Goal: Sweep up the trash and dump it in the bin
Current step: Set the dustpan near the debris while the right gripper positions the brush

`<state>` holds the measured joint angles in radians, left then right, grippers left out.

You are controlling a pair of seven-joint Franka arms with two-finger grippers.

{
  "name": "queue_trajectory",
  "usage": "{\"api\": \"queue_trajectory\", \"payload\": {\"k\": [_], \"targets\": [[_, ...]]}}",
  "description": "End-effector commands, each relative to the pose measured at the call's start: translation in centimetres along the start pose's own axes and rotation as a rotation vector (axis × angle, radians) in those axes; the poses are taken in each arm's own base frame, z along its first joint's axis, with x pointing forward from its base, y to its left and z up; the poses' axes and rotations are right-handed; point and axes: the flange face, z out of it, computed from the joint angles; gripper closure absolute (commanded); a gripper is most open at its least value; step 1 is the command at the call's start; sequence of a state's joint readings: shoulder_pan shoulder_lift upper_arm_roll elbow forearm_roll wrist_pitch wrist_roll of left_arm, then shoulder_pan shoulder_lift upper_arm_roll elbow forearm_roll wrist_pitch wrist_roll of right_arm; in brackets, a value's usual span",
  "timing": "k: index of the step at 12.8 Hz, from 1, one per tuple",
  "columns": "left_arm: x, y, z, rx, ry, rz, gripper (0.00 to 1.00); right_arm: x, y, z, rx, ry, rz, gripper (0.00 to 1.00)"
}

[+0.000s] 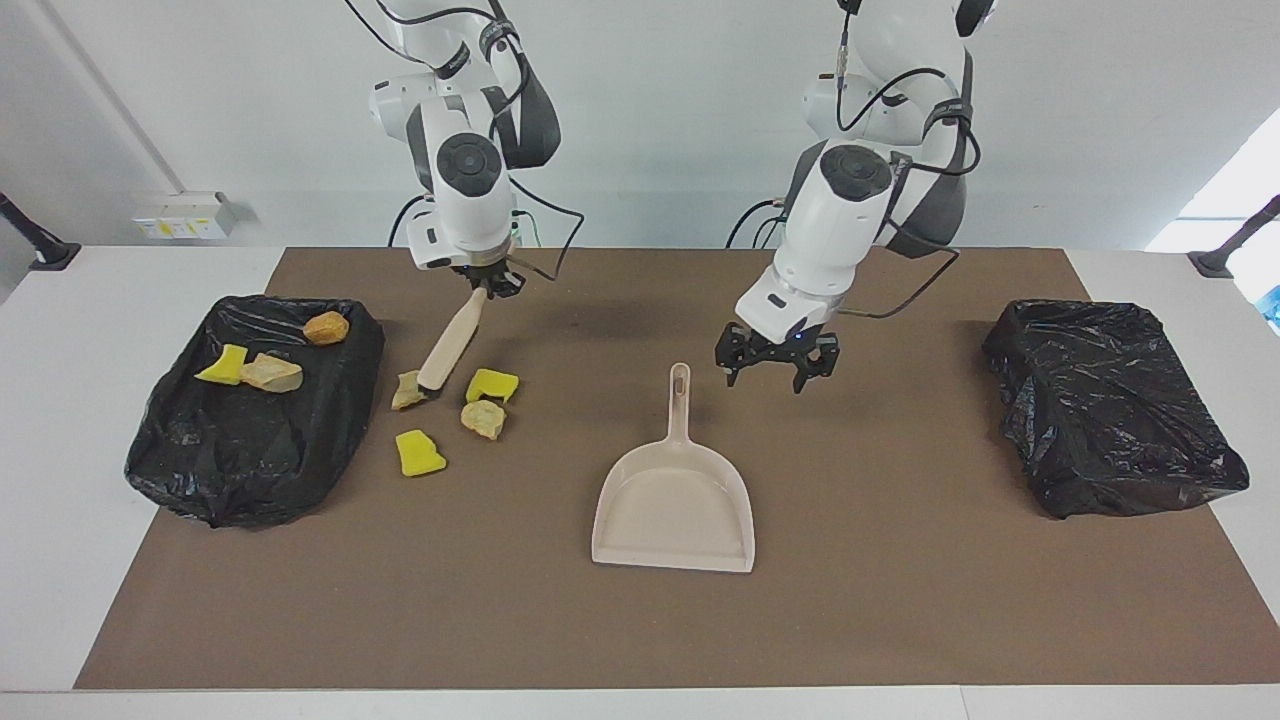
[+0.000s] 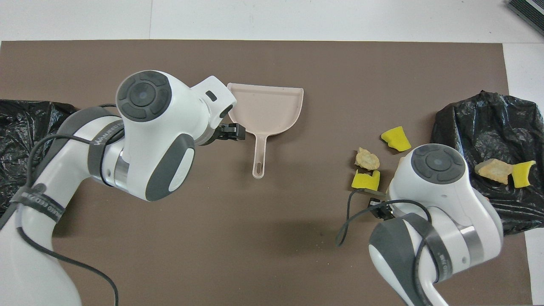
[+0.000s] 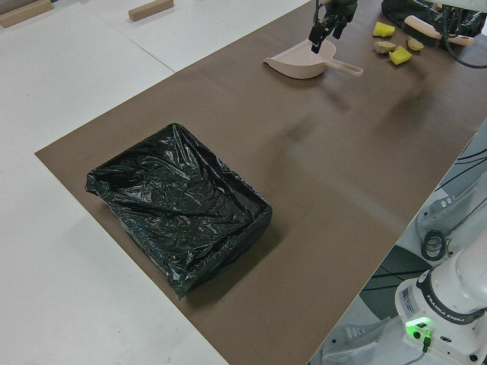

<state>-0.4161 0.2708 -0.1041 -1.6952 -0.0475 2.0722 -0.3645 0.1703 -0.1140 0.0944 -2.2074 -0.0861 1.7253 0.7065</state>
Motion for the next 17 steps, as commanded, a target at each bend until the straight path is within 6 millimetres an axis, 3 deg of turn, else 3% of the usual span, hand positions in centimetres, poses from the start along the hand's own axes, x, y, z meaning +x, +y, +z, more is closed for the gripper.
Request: {"api": "queue_trajectory", "payload": {"k": [1,2,6,7,9,12,13,15,16,17], "targets": [[-0.5,3.5,3.1,-0.023,0.035,-0.032,0.0,2.1,4.2,1.6,-0.026,-0.004,-0.087,1.0],[-0.3,4.4,4.1,-0.039,0.059,-0.049,0.0,2.9,5.7,2.5,-0.007,-0.001,-0.103,1.0],[-1.8,6.5,7.8,-0.029,0.049,0.002,0.0,2.8,7.5,6.3,0.047,0.07,-0.169,1.0],[-2.3,7.6,8.8,-0.028,0.043,0.02,0.0,2.8,7.2,6.6,0.053,0.083,-0.176,1.0],[-2.5,7.8,9.2,-0.025,0.036,0.024,0.0,2.9,6.2,6.4,0.064,0.105,-0.195,1.0],[-4.0,8.2,10.3,-0.013,0.01,0.042,0.0,2.3,1.9,4.6,0.079,0.151,-0.403,1.0],[-4.0,8.2,10.3,-0.01,0.006,0.042,0.2,2.5,1.4,4.0,0.118,0.143,-0.456,1.0],[-4.4,8.2,10.4,0.001,-0.023,0.044,0.88,2.7,0.2,3.3,0.168,0.123,-0.545,1.0],[-4.3,7.9,10.3,0.008,-0.031,0.043,1.0,2.0,-0.6,2.9,0.172,0.116,-0.603,1.0],[-4.0,7.6,10.2,0.007,-0.029,0.055,1.0,2.1,-1.0,2.0,0.17,0.105,-0.621,1.0]]}}
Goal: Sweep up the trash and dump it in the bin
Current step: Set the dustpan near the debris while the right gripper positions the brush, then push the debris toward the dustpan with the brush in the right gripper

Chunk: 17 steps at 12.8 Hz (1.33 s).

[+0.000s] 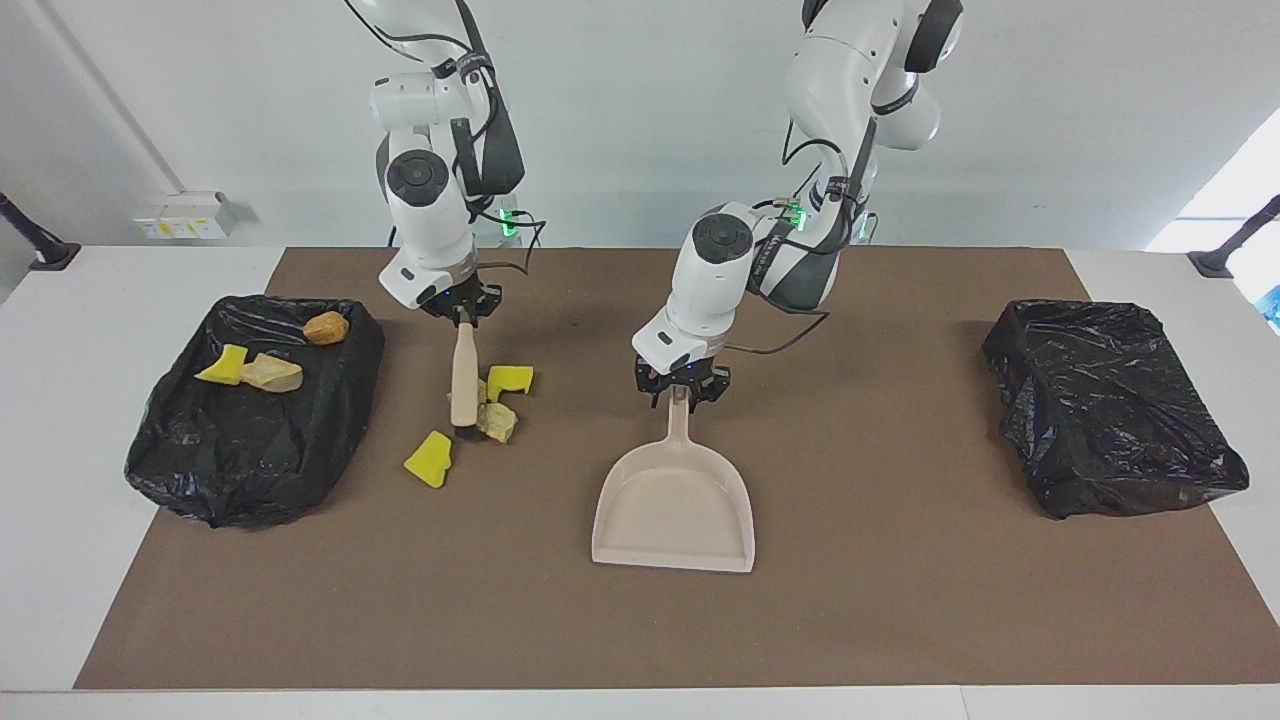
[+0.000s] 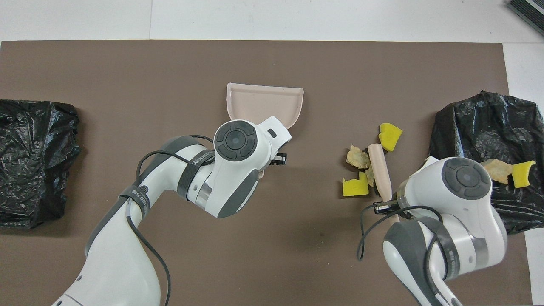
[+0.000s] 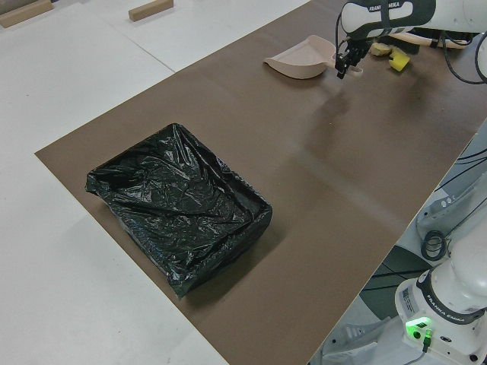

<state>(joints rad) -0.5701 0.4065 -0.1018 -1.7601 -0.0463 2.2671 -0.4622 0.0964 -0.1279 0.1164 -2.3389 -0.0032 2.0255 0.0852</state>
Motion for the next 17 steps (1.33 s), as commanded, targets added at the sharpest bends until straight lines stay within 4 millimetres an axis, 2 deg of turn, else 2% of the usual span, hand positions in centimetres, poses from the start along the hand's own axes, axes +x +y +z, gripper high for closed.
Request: {"api": "queue_trajectory", "payload": {"k": [1,2,3,4,6,8,10,12,13,16,17], "targets": [[-0.1,-1.0,-0.7,0.021,-0.007,0.055,1.0,1.5,-0.5,-2.2,0.03,-0.049,-0.064,1.0],[0.2,-1.8,-0.9,0.027,-0.016,0.097,1.0,1.8,0.2,-3.7,0.033,-0.05,-0.067,1.0],[0.9,-3.2,-2.0,0.027,-0.005,0.137,1.0,2.1,1.0,-4.7,0.018,-0.04,-0.089,1.0],[1.8,-5.1,-2.9,0.027,0.003,0.183,1.0,2.2,2.3,-4.9,-0.001,-0.033,-0.09,1.0],[1.7,-6.1,-4.3,0.035,-0.014,0.264,1.0,2.9,4.3,-5.1,-0.121,0.006,-0.121,1.0],[1.6,-6.9,-4.2,0.041,-0.032,0.269,1.0,4.0,6.8,-4.4,-0.167,0.039,-0.114,1.0],[1.3,-7.6,-3.9,0.04,-0.039,0.247,1.0,5.1,8.5,-2.7,-0.215,0.048,-0.128,1.0],[0.4,-7.5,-3.4,0.034,-0.043,0.201,0.32,5.0,10.5,-1.3,-0.186,0.036,-0.141,1.0],[0.0,-7.4,-3.2,0.034,-0.04,0.184,0.0,4.6,10.1,-1.2,-0.182,0.031,-0.153,1.0],[-0.4,-7.4,-2.9,0.02,0.021,0.182,0.0,3.7,8.7,-0.7,-0.023,0.003,-0.108,1.0],[0.1,-7.4,-3.1,0.016,0.038,0.176,0.0,3.3,7.1,-0.5,0.011,-0.039,-0.157,1.0]]}}
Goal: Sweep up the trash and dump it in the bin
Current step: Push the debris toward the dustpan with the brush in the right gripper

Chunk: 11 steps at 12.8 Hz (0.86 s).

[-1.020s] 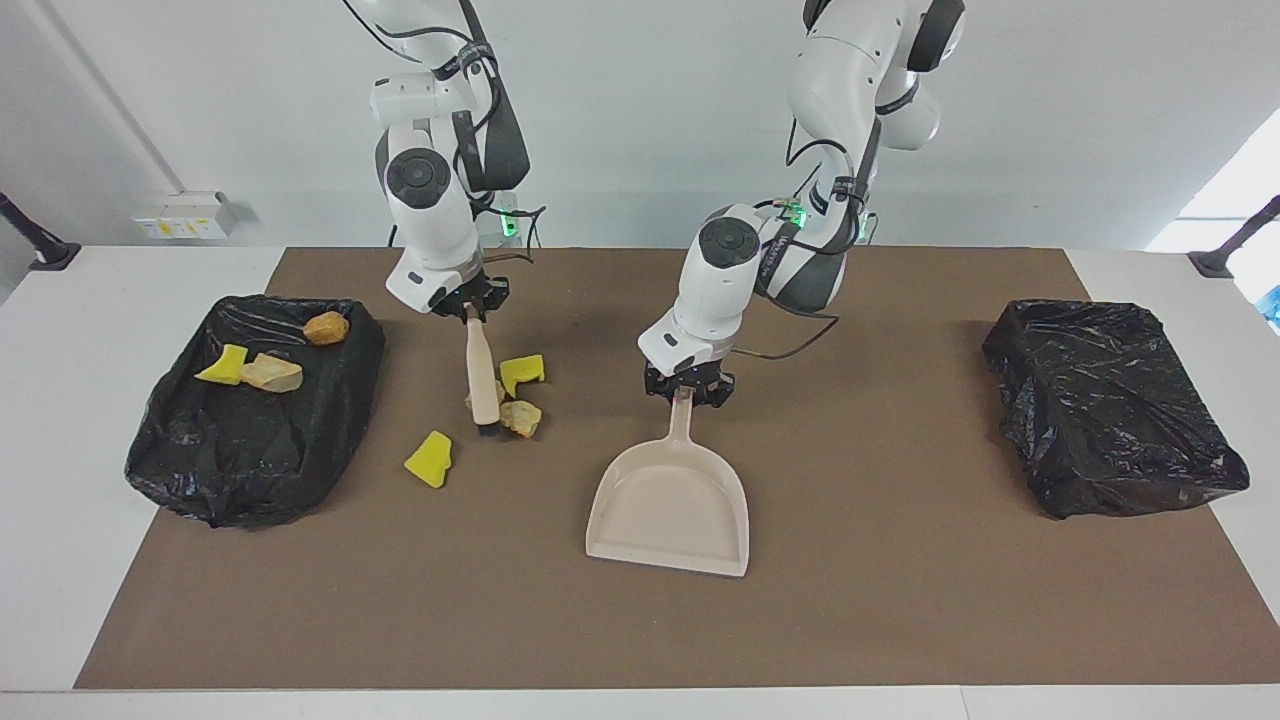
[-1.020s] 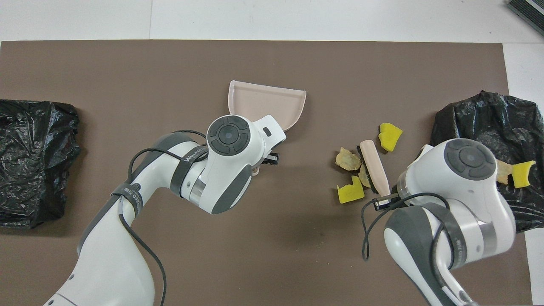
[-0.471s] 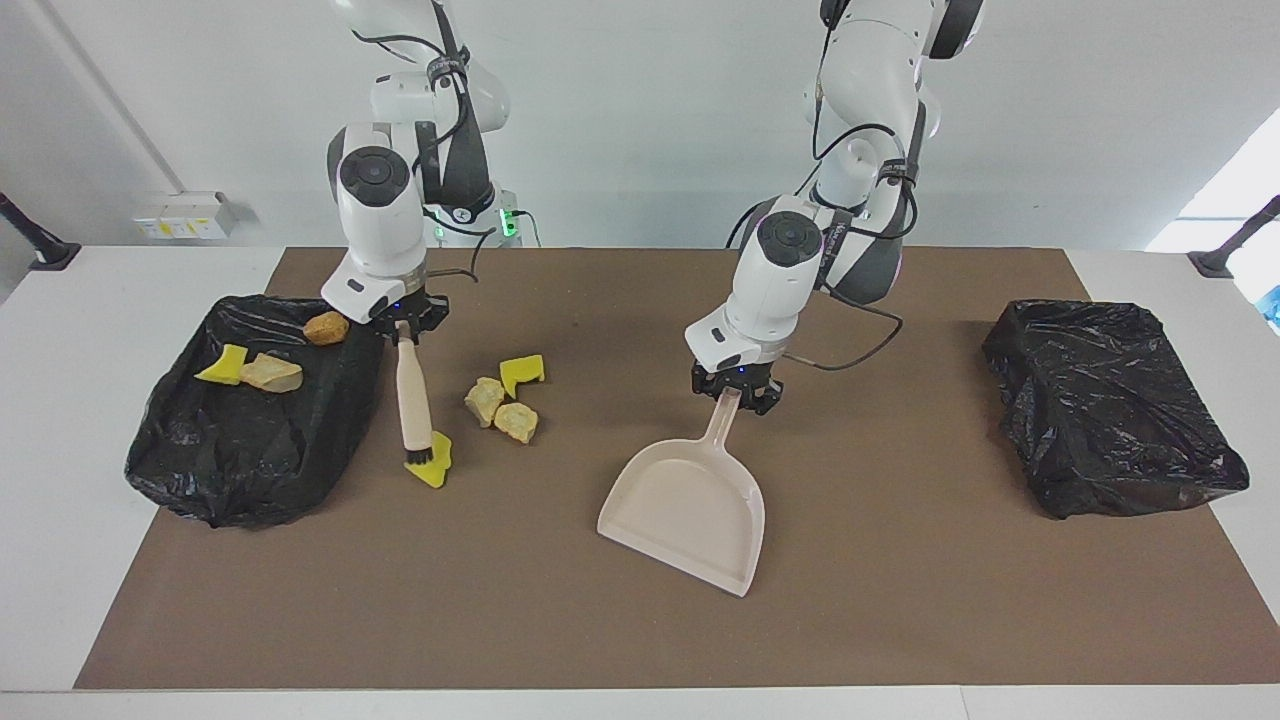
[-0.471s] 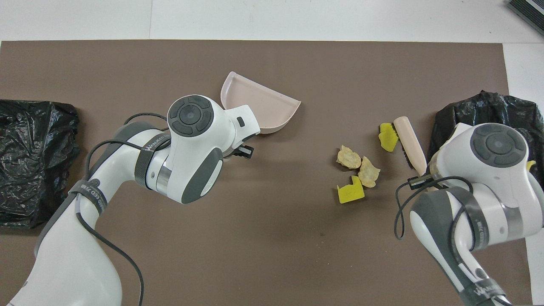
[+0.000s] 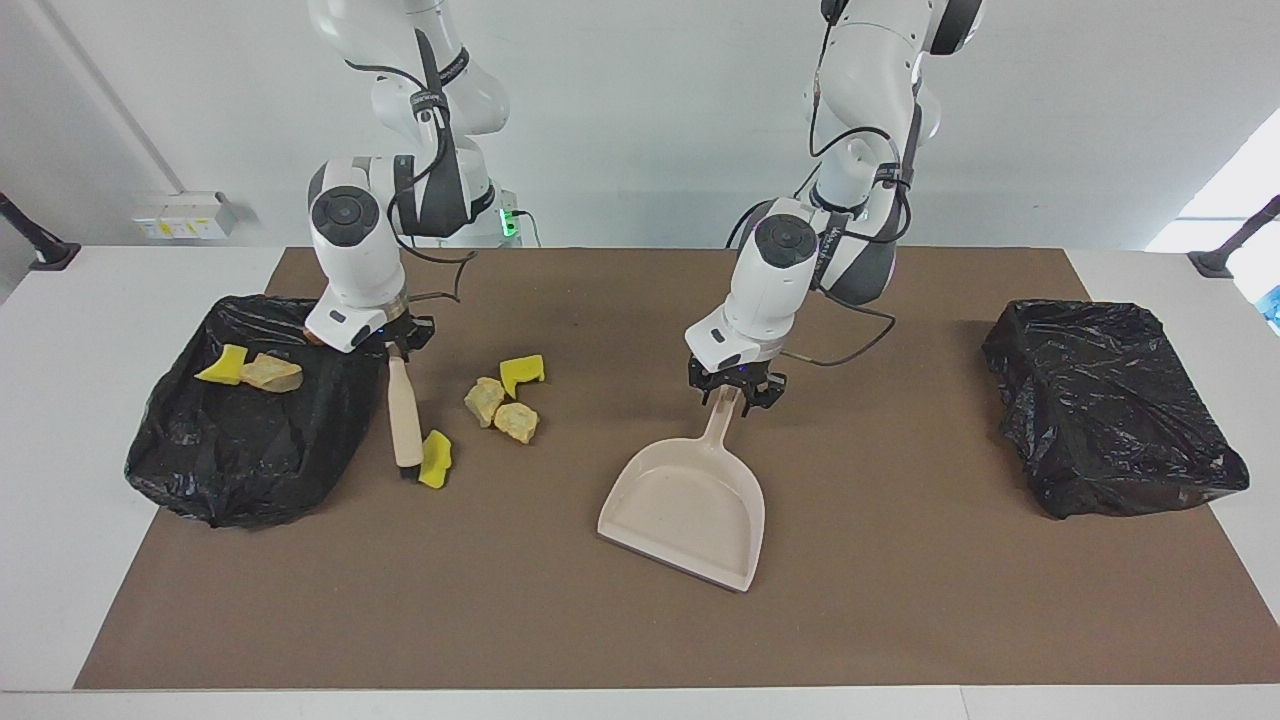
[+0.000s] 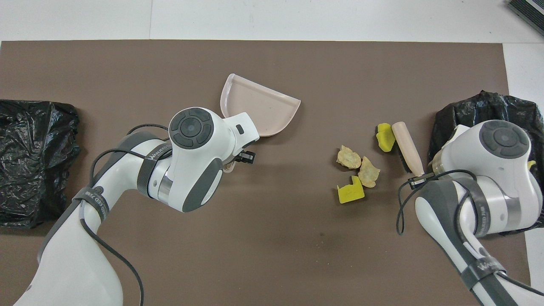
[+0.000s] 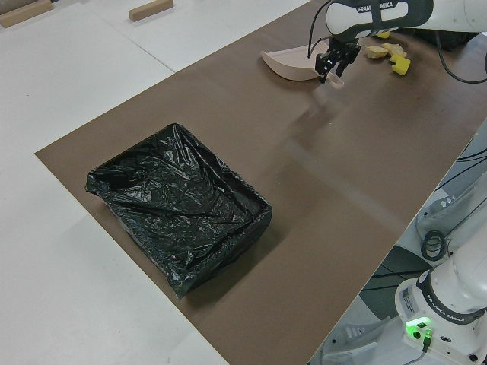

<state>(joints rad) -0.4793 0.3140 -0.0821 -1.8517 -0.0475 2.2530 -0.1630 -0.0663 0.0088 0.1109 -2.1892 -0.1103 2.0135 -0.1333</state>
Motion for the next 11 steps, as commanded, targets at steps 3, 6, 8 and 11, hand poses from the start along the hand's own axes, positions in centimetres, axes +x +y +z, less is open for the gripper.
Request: {"api": "queue_trajectory", "payload": {"k": [3,6,8,11], "targets": [[-0.2,-0.2,-0.6,-0.012,0.079,-0.018,0.0,-1.5,-3.7,-0.9,0.116,-0.055,-0.232,1.0],[-0.6,-0.1,-0.2,-0.009,0.059,-0.011,0.18,-1.2,-2.0,-1.6,0.122,-0.035,-0.28,1.0],[-0.7,-0.1,-0.2,-0.007,0.05,-0.012,0.35,-1.9,0.6,-2.3,0.136,-0.04,-0.22,1.0],[-1.1,-0.2,-0.2,0.001,0.011,-0.002,1.0,-2.3,2.6,-2.7,0.145,-0.039,-0.182,1.0]]}}
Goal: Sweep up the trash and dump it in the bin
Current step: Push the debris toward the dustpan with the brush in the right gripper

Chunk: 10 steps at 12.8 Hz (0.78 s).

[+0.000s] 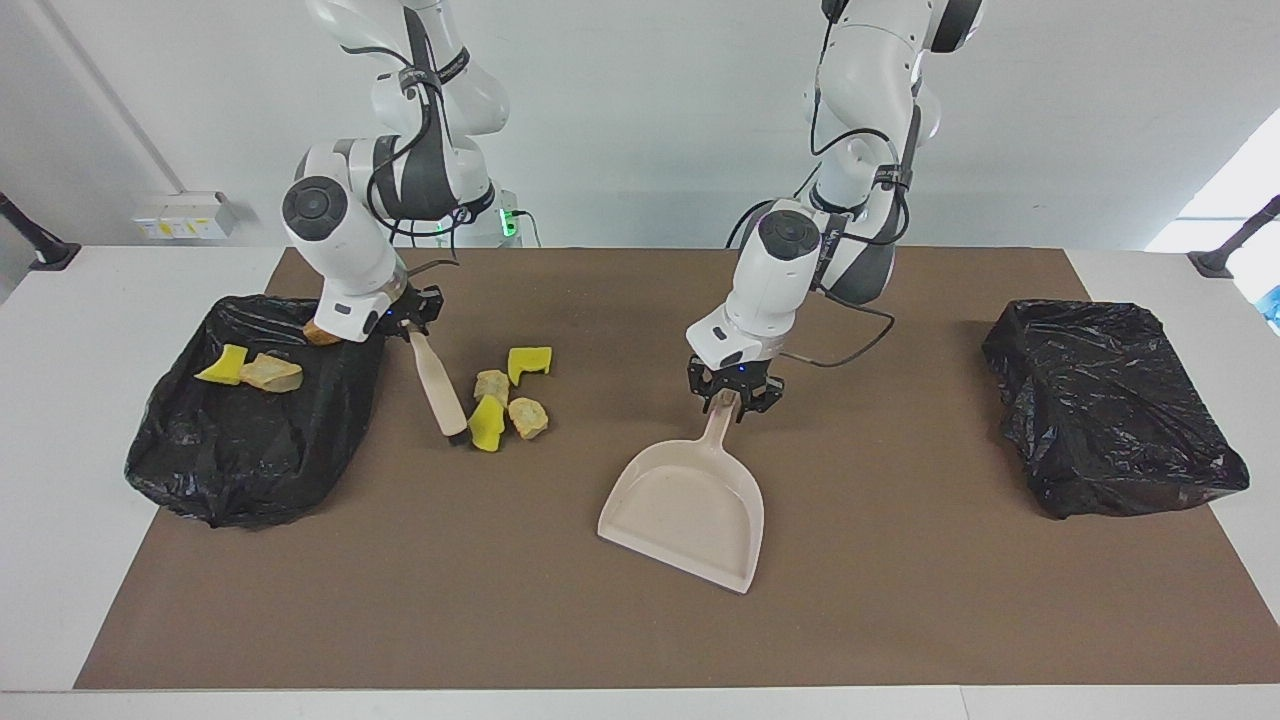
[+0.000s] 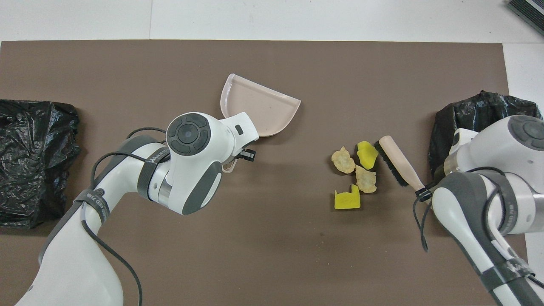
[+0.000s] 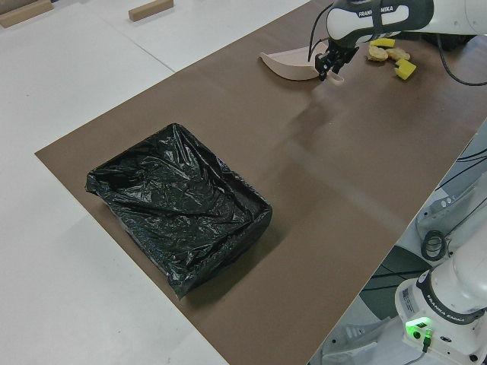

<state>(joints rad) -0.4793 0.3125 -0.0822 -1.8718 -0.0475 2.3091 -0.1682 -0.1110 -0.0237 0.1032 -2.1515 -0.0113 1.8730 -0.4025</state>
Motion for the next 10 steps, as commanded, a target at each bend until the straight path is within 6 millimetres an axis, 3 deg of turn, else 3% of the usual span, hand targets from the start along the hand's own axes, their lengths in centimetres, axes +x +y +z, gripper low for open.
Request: {"api": "queue_trajectory", "payload": {"k": [1,4,6,8,10], "targets": [[-1.1,-0.2,-0.5,0.008,-0.035,0.004,1.0,-0.6,0.4,-0.7,0.03,0.006,0.001,1.0],[-0.5,-1.2,-1.1,0.017,-0.026,0.165,1.0,-1.0,0.0,-0.9,0.03,-0.002,0.045,1.0],[-0.2,-4.6,-2.4,0.024,-0.036,0.352,1.0,-2.5,-1.5,-0.3,0.013,0.011,0.08,1.0],[-0.4,-7.4,-4.4,0.025,-0.056,0.424,1.0,-3.6,-1.8,0.8,0.004,0.035,0.113,1.0],[-0.9,-10.1,-6.6,0.022,-0.074,0.524,1.0,-5.1,-2.5,2.1,-0.011,0.074,0.248,1.0]]}}
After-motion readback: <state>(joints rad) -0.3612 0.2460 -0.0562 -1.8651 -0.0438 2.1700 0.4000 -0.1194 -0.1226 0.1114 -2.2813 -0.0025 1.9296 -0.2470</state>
